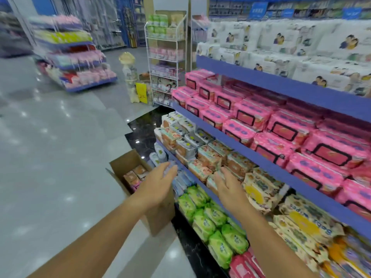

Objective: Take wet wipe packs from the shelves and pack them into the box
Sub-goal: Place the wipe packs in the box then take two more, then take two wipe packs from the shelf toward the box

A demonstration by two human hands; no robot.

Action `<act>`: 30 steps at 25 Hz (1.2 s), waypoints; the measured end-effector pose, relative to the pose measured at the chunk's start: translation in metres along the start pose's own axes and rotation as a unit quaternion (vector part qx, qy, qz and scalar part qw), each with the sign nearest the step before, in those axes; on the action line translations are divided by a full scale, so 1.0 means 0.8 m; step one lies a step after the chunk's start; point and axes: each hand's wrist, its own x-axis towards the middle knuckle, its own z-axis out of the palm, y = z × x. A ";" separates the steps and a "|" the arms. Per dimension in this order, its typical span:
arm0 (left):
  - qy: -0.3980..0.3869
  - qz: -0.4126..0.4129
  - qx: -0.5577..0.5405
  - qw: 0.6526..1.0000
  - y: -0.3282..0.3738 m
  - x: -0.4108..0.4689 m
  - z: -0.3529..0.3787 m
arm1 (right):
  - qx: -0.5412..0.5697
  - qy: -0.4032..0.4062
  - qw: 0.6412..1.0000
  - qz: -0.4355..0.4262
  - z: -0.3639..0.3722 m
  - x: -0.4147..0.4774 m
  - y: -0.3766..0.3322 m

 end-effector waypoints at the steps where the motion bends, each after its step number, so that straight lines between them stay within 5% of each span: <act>1: 0.011 -0.013 0.010 1.000 -0.023 0.017 -0.023 | 0.001 -0.010 1.000 0.000 0.033 0.024 -0.010; 12: 0.023 -0.139 0.045 0.989 -0.222 0.275 -0.194 | 0.038 -0.137 0.989 0.049 0.327 0.338 -0.071; 22: -0.149 -0.181 0.137 0.962 -0.450 0.566 -0.271 | 0.060 -0.087 0.977 0.186 0.545 0.518 -0.050; 30: -0.294 -0.179 0.250 0.905 -0.724 0.768 -0.215 | 0.136 -0.025 0.911 0.388 0.811 0.617 0.093</act>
